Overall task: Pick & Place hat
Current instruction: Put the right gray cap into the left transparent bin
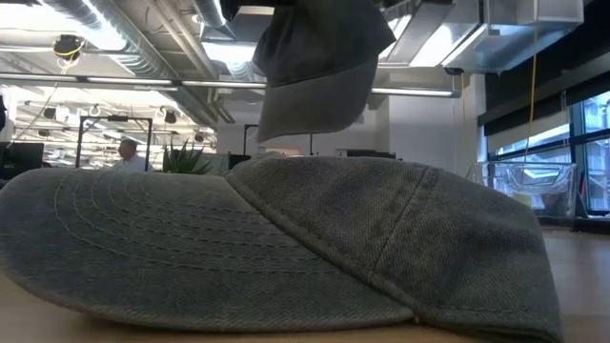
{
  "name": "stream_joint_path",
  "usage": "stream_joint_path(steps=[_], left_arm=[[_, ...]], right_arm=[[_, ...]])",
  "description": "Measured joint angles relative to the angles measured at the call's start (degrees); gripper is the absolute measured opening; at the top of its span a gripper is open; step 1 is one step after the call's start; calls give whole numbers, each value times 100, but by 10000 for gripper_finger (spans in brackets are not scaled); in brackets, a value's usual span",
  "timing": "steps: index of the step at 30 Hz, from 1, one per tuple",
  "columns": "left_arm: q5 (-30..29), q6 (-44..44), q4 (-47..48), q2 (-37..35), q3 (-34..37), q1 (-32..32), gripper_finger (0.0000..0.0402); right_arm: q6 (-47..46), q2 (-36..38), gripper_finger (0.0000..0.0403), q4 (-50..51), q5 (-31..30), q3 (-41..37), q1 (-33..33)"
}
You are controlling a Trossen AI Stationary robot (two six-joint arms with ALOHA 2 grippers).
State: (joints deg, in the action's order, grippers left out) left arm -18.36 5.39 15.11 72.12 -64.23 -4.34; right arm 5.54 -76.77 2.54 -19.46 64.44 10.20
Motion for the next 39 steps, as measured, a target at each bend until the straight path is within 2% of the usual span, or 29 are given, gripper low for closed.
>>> stream_joint_path(steps=[4,12,16,23,24,29,39], left_arm=[[1,7,0,0,0,0,8],[3,79,11,0,0,0,8],[3,-8,15,0,0,0,10],[86,-57,160,0,-2,0,15],[149,-58,222,-1,-2,0,14],[438,38,453,0,-2,0,13],[447,-24,844,0,-13,0,18]], right_arm=[[230,-110,291,-158,-65,-3,-81],[-127,-114,235,-26,-151,-6,-217],[-171,-114,173,143,-146,-6,-217],[248,-112,25,217,-149,-6,-217],[347,-112,14,245,-148,-6,-217],[354,-112,13,346,-146,-6,-219],[402,-112,4,692,-396,-6,-219]])
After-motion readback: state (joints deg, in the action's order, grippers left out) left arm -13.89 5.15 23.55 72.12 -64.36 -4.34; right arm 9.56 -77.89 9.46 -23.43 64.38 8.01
